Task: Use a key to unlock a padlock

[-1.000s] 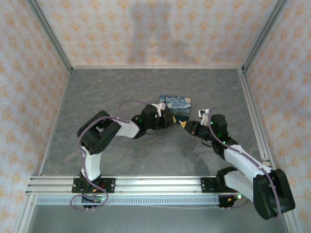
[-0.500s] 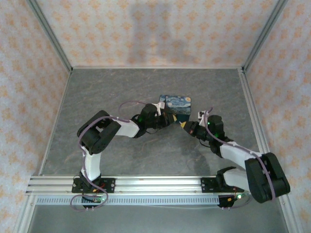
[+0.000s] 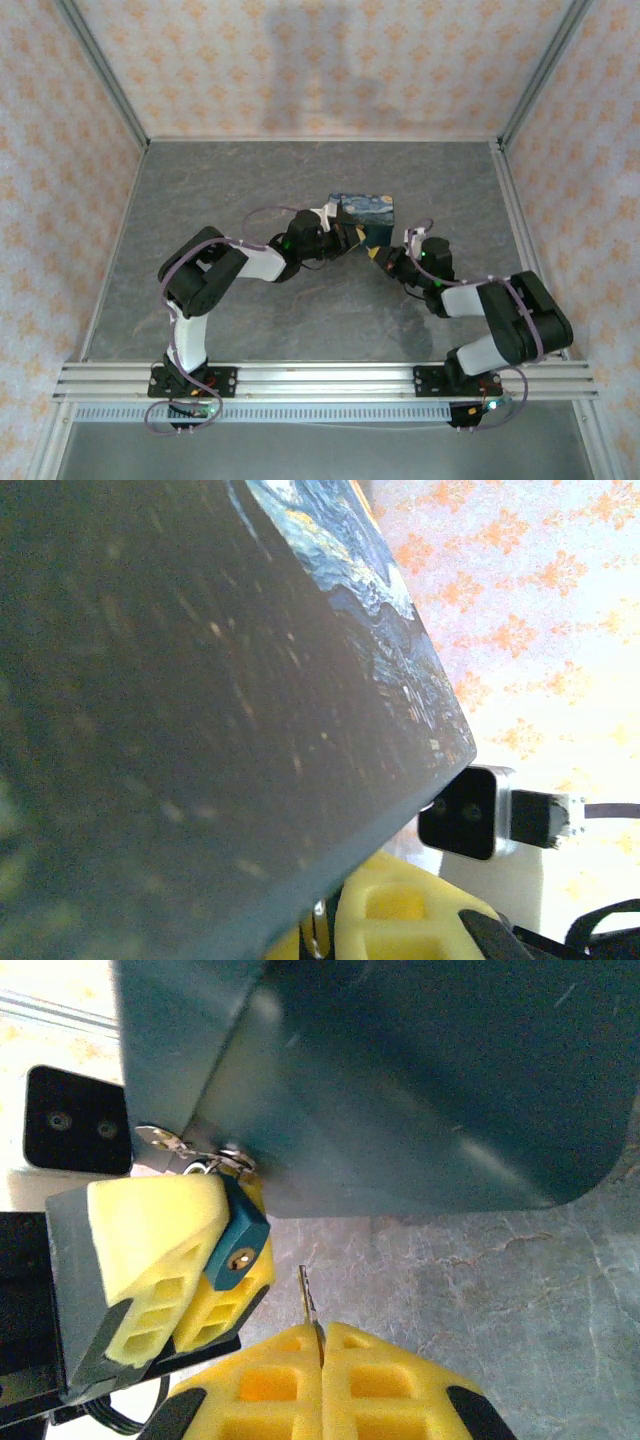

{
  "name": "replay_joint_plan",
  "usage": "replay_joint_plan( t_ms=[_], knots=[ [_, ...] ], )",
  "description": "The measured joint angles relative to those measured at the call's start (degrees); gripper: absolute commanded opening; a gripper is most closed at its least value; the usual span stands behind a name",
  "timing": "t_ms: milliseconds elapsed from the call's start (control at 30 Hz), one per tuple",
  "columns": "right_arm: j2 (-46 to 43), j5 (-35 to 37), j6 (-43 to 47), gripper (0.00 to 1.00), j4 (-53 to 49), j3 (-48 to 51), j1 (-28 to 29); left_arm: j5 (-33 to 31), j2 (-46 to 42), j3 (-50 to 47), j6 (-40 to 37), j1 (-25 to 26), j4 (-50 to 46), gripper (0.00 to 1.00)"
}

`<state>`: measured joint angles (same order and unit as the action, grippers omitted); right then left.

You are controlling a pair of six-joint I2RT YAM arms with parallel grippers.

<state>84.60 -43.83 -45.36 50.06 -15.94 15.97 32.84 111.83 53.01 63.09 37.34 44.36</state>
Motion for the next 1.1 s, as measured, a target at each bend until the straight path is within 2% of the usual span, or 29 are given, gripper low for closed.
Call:
replay_joint_plan(
  t_ms=[300, 1100],
  knots=[
    [2.36, -0.61, -2.6, 0.0, 7.26, 0.0, 0.0, -0.02, 0.0, 0.0, 1.49, -0.02, 1.51, 0.0],
    [2.93, -0.76, -4.17, 0.0, 12.41, 1.09, 0.0, -0.02, 0.07, -0.04, 3.13, -0.02, 4.22, 0.0]
  ],
)
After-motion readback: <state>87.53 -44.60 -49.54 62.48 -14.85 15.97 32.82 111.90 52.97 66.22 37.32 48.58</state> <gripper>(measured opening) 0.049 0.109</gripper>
